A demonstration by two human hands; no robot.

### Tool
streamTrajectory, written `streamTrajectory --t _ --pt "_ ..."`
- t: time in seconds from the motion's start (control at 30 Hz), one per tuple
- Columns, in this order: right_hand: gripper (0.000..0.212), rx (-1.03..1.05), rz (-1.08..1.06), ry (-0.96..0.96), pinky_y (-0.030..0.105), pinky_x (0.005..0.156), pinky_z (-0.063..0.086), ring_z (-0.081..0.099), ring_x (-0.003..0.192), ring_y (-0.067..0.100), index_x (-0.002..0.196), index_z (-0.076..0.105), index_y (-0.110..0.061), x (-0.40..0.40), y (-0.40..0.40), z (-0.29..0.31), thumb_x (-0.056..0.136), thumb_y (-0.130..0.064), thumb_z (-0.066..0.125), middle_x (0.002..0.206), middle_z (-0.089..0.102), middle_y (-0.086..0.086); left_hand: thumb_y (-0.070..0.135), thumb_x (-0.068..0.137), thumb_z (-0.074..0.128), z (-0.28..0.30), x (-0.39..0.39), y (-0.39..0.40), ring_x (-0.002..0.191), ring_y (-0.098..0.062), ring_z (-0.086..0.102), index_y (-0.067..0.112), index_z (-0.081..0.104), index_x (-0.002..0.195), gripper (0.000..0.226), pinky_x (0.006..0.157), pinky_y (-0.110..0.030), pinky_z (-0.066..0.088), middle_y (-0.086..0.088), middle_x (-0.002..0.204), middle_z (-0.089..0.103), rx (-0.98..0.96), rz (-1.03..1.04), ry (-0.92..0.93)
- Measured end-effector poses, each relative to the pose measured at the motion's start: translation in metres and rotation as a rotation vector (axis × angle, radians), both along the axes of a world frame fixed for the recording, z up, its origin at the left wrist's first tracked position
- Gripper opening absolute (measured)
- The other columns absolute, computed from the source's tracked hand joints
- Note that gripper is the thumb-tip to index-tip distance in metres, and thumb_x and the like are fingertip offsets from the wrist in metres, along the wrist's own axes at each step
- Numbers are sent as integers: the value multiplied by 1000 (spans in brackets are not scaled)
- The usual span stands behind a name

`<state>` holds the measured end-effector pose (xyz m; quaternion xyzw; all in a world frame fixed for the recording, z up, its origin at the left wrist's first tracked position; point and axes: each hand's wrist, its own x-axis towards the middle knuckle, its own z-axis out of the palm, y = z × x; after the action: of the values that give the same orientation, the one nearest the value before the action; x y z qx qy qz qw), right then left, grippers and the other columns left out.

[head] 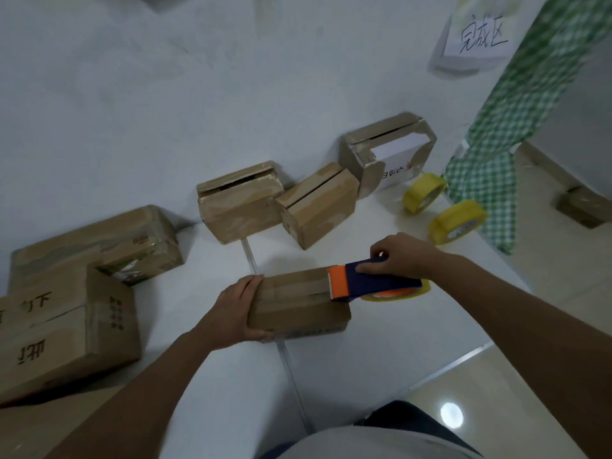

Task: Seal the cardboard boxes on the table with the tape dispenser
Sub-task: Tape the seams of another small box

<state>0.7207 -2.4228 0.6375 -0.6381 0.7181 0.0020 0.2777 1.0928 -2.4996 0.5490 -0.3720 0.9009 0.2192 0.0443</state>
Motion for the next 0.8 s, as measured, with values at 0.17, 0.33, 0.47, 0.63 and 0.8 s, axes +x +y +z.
streamTrajectory --t 0.17,0.33,0.47,0.63,0.8 --pt "47 24 0 -47 25 60 39 56 72 8 87 66 -23 -3 9 -18 83 -68 55 78 62 -6 83 63 63 0 2 5 133 -17 36 22 14 155 121 113 -37 31 3 155 23 8 -2 18" --pt "42 41 3 -63 21 58 36 56 74 7 88 65 -24 -6 8 -24 87 -65 53 80 62 -7 86 72 49 7 -4 6 148 -25 15 15 1 158 122 123 -41 6 -5 164 8 -74 -70 -111" --pt "43 48 4 -76 23 61 39 58 79 10 91 66 -23 -7 9 -25 88 -64 53 87 65 -4 92 76 18 14 -39 23 148 -35 -22 5 -14 154 120 120 -50 -13 -18 159 -25 -265 -193 -253" --pt "39 60 -55 -96 24 62 39 57 78 10 84 62 -26 -7 14 -28 88 -64 53 85 63 -4 89 79 11 4 -97 37 149 -32 -20 7 -17 154 114 120 -51 -12 -17 160 -25 -258 -232 -276" --pt "41 60 -81 -125 22 59 37 55 75 9 88 61 -26 12 19 -32 88 -66 50 84 61 -5 88 82 20 2 -71 27 152 -31 -3 9 -5 157 112 121 -54 -1 -14 163 -10 -277 -275 -250"
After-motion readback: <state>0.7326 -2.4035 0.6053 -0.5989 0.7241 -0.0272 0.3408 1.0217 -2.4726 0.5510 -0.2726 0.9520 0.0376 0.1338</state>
